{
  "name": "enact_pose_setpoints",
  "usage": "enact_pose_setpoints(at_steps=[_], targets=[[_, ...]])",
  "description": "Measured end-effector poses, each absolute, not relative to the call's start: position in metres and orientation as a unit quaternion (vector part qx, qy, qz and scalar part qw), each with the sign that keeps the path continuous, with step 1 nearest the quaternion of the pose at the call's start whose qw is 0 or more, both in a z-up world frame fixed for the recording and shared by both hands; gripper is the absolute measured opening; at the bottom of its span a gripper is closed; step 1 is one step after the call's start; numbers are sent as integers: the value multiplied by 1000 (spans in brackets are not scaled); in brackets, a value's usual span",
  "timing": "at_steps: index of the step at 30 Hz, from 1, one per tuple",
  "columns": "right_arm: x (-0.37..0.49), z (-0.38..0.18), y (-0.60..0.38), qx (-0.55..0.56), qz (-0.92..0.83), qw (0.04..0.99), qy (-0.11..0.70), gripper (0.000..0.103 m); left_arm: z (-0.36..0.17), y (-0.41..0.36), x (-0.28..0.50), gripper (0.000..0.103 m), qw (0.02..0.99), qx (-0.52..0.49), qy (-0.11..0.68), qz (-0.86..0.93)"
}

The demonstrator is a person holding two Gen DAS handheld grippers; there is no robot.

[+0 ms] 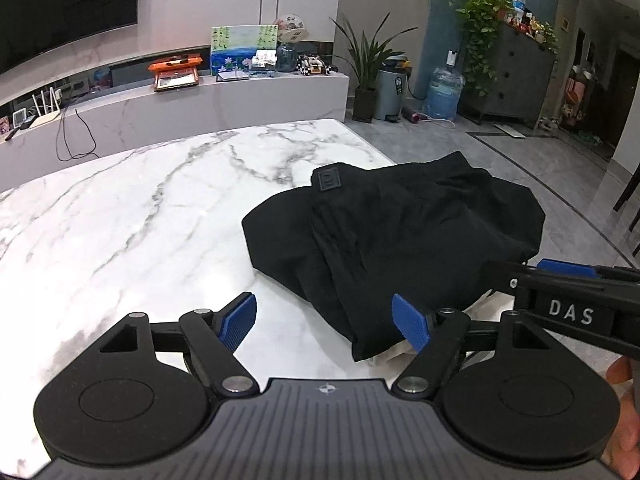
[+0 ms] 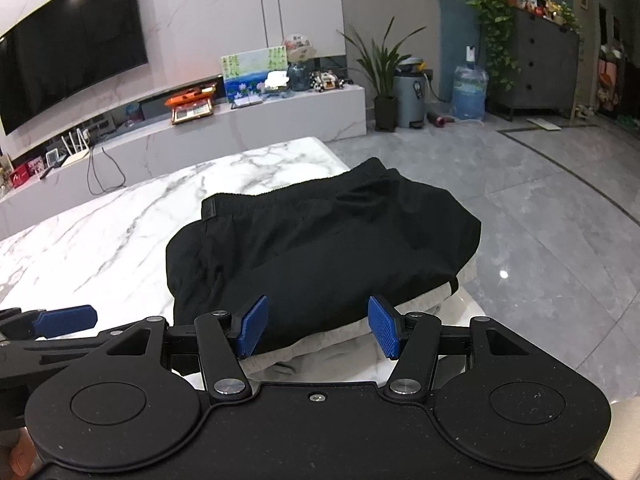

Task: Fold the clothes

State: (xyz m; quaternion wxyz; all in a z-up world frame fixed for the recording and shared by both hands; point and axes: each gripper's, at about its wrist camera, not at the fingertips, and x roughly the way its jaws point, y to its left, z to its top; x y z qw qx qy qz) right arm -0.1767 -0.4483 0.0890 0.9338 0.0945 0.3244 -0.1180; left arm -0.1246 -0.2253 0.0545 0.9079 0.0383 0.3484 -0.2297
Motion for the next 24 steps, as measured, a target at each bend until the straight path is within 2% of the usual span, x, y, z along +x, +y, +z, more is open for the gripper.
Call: enact_pose_setpoints(at_steps=[24], targets=[[-175,92,-439,84,-113,939,314,55,56,-229,-125,75,910,47,348,-220]])
